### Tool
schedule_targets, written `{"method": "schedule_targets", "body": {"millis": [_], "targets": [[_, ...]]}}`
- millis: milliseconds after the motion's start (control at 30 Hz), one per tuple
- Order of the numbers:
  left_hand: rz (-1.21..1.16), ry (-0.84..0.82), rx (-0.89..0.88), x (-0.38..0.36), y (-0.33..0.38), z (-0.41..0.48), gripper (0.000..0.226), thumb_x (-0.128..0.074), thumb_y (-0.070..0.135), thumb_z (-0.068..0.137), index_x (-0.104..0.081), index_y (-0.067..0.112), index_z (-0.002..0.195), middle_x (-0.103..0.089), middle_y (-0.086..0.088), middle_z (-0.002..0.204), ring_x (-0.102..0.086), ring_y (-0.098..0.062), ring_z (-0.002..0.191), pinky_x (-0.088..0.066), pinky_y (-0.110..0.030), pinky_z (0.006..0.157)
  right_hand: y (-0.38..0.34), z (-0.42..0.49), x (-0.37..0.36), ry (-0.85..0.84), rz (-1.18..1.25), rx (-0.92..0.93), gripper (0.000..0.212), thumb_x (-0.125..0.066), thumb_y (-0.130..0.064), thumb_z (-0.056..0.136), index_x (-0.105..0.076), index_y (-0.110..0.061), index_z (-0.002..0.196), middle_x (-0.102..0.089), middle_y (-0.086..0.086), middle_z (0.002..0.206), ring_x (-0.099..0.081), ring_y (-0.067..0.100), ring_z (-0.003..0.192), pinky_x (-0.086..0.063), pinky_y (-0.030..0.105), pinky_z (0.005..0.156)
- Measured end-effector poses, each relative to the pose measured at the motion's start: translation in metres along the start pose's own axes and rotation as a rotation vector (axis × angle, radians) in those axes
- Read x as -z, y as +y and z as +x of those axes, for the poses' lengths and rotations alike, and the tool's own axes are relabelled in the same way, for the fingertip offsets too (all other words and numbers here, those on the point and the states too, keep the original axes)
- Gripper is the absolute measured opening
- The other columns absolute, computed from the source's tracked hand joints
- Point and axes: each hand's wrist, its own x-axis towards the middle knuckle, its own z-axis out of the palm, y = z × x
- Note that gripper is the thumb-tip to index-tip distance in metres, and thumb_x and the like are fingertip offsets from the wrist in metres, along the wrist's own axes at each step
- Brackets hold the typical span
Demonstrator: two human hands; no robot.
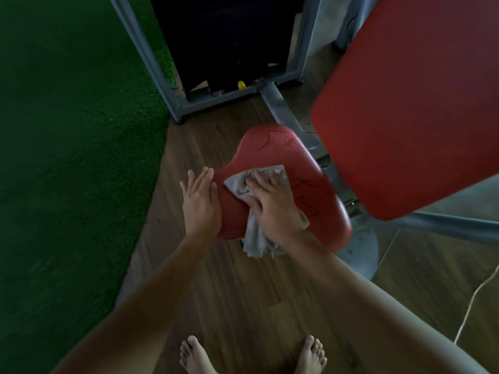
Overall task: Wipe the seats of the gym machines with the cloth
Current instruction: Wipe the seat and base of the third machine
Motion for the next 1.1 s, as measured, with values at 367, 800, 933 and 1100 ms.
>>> {"method": "schedule_targets", "body": {"millis": [367,800,933,1100], "targets": [[-0.122,-0.028,-0.078,0.002,-0.015,0.008,0.038,-0.036,0.014,0.108,-0.056,0.01,0.139,-0.049,-0.005,0.151,-0.024,-0.022,0.151,-0.008,-0.031,0.125,-0.002,-0.001,-0.007,-0.015,-0.093,0.062,0.053,-0.031,-0.045,0.1,-0.059,-0.019,0.137,-0.045,0.006,0.154,-0.027,0.037,0.148,-0.017,0.057,0.121],[-0.125,-0.014,-0.033,0.0,-0.015,0.013,0.047,-0.025,0.026,0.105,-0.057,0.013,0.138,-0.05,-0.005,0.15,-0.025,-0.024,0.151,-0.007,-0.025,0.123,-0.015,0.029,-0.006,0.023,0.023,0.003,0.038,-0.046,-0.036,0.103,-0.062,-0.022,0.134,-0.045,0.002,0.154,-0.022,0.037,0.15,-0.013,0.051,0.124],[-0.141,-0.008,-0.035,0.0,-0.017,0.013,0.044,-0.028,0.022,0.106,-0.057,0.012,0.138,-0.05,-0.005,0.15,-0.025,-0.022,0.151,-0.005,-0.02,0.122,-0.016,0.035,-0.006,0.035,0.035,-0.045,0.034,-0.051,-0.033,0.102,-0.064,-0.023,0.131,-0.049,-0.003,0.151,-0.024,0.035,0.149,-0.017,0.048,0.123],[-0.115,-0.022,-0.031,0.001,-0.014,0.012,0.04,-0.03,0.018,0.109,-0.056,0.015,0.139,-0.048,-0.003,0.151,-0.025,-0.022,0.151,-0.011,-0.031,0.125,-0.024,0.066,-0.012,0.13,0.053,-0.137,0.028,-0.054,-0.027,0.1,-0.067,-0.02,0.124,-0.053,-0.001,0.145,-0.031,0.031,0.146,-0.018,0.049,0.123]]}}
